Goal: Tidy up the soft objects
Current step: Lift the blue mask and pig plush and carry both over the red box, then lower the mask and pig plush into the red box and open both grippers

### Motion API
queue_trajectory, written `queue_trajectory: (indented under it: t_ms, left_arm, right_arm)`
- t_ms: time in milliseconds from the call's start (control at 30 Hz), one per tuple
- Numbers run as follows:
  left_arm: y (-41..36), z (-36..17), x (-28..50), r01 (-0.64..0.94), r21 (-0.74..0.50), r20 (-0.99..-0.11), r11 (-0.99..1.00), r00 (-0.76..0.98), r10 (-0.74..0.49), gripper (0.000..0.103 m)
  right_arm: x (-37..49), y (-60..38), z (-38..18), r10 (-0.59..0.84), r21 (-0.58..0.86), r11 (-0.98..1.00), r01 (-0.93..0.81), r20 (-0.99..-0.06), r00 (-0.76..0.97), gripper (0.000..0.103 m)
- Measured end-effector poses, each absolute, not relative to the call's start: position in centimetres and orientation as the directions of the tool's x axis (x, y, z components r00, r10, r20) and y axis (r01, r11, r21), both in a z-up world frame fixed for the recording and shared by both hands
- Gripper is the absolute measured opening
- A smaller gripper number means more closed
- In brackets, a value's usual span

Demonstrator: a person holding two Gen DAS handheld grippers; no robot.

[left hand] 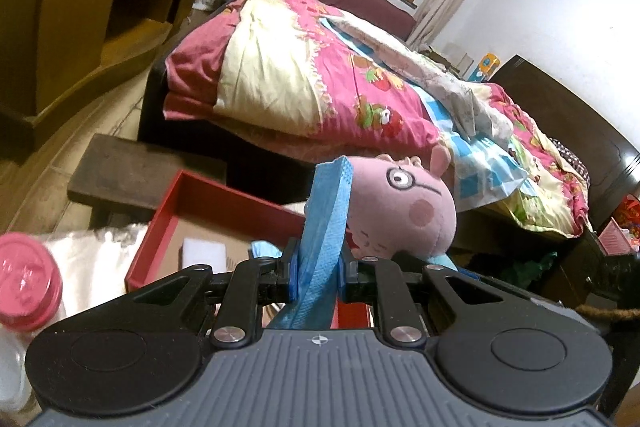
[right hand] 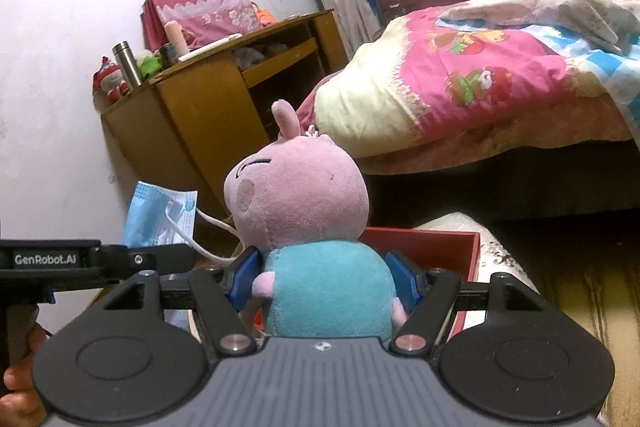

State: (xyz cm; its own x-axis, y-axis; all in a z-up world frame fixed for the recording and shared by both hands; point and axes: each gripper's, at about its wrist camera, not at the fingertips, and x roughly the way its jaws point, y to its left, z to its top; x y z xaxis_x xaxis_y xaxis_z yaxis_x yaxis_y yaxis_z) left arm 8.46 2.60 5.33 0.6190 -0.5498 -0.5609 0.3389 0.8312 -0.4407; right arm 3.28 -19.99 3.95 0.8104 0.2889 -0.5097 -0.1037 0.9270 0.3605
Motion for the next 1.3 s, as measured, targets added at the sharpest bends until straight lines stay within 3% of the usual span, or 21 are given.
queue_trajectory:
  t_ms: [433,1000,1300]
  left_arm:
    - [1.0,4.4,12.3,0.342,-0.396,-0.570,0.852,0.636,-0.520,0.016]
    - [-0.3,0.0,16.9,0.287,-0.347,-0.639,0.893,0.624,-0.449,0.017]
    - [-0.2,-1.7,17.8,0.259,-0.313,-0.675,0.914,0.616,-0.405,0.034]
  right_arm:
    - [6.2,-21.4,2.7,0.190,0.311,0.950,-0.021,-0.527,0.828,0.042]
    - [10.9,-21.3,-1.7,0.120,0.225,0.974,0.031,-0.622,0.774,0.042]
    - [12.4,-21.7,-3.3,0.123,0.249,0.967,0.054,-0.642,0.756,0.047]
